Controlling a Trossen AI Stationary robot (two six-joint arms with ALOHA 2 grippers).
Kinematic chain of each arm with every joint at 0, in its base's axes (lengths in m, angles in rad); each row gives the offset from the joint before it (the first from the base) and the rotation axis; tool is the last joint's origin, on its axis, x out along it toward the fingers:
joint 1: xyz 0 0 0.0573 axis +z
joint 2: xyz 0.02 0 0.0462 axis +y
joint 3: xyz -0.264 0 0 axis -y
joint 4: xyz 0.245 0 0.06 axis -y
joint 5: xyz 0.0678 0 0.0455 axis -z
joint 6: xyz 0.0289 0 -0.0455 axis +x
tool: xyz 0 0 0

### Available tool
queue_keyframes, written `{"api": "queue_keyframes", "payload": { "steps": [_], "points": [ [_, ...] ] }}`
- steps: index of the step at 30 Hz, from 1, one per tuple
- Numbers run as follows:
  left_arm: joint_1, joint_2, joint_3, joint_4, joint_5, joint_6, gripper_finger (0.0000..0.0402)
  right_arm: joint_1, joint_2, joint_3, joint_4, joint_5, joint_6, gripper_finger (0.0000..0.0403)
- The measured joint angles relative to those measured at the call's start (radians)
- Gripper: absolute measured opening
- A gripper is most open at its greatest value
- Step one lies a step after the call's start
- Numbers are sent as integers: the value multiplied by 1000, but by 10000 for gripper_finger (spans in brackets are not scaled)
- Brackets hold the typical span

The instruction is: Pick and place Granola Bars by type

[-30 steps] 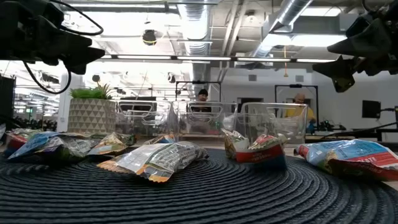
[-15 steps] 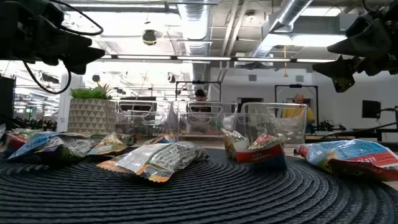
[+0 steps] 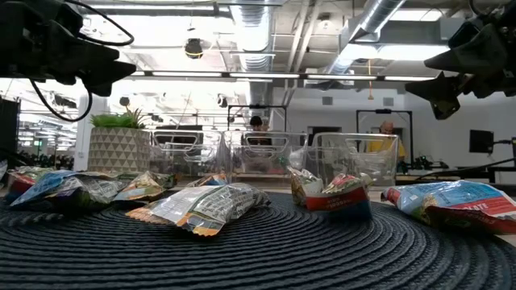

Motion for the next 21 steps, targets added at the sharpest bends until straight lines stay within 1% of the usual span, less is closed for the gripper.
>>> {"api": "queue_keyframes", "payload": {
  "steps": [16,18,21],
  "points": [
    [0,0,0,0,2,-11,229,0,0,0,0,0,0,244],
    [0,0,0,0,13,-81,229,0,0,0,0,0,0,244],
    [0,0,0,0,17,-257,229,0,0,0,0,0,0,244]
  ]
}}
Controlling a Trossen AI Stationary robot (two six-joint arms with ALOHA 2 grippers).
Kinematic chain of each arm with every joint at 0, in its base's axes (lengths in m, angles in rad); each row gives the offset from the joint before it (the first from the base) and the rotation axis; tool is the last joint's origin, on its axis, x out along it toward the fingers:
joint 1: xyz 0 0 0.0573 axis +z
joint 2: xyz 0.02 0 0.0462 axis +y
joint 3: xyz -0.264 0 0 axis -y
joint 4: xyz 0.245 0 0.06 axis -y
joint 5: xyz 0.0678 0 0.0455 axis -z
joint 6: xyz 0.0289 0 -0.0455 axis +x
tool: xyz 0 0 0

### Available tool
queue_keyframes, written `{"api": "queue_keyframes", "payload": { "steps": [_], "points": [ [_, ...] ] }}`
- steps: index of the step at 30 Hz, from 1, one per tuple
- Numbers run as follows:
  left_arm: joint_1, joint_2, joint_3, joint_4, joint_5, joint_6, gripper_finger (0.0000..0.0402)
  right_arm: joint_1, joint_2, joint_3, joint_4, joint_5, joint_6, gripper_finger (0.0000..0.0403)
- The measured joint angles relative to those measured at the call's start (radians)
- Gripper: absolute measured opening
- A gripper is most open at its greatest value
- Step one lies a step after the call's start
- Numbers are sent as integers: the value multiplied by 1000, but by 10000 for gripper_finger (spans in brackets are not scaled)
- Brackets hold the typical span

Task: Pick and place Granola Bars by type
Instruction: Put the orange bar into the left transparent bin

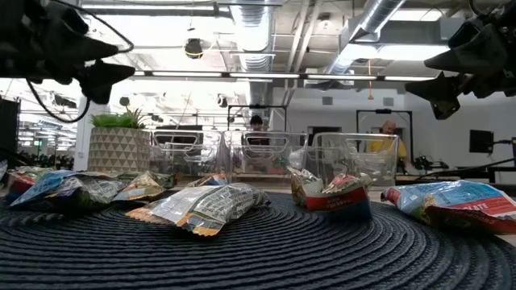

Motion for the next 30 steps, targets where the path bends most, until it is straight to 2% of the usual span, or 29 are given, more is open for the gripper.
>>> {"api": "queue_keyframes", "payload": {
  "steps": [5,12,15,19,25,30],
  "points": [
    [0,0,0,0,-12,-270,229,0,0,0,0,0,0,244],
    [-2,12,3,0,-26,-340,229,0,0,0,0,0,0,244],
    [-2,56,43,-79,-63,-309,229,0,0,0,0,0,0,244],
    [-4,183,156,-160,-90,-196,229,0,0,0,0,0,0,244],
    [-48,447,313,-181,-122,-72,229,0,0,0,0,0,0,244],
    [-130,662,413,-210,-118,19,229,0,0,0,0,0,0,244]
  ]
}}
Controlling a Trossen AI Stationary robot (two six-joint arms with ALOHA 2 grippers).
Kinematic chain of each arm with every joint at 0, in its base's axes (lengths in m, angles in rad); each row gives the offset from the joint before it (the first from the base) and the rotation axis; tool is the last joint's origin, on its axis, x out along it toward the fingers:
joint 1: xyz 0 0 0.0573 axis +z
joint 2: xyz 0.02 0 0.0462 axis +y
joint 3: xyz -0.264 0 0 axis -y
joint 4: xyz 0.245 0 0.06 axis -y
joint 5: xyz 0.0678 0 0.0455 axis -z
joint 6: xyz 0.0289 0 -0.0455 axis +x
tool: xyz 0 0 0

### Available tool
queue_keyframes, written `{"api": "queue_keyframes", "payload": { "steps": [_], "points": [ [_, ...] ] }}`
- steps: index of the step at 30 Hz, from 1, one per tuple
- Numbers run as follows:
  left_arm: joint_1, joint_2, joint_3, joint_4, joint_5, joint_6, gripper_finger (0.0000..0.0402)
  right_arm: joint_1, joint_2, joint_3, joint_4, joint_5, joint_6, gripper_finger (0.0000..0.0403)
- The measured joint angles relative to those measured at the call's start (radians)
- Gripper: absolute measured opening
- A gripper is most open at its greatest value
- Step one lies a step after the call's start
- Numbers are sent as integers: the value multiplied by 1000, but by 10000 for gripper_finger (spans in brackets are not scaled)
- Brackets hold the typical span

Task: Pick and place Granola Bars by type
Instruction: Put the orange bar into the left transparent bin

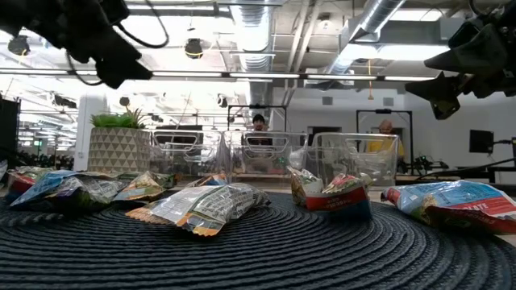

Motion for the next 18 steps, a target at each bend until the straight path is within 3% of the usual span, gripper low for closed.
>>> {"api": "queue_keyframes", "payload": {
  "steps": [5,18],
  "points": [
    [-88,184,81,-70,0,28,229,0,0,0,0,0,0,244],
    [-129,552,227,-245,-5,-310,229,0,0,0,0,0,0,244]
  ]
}}
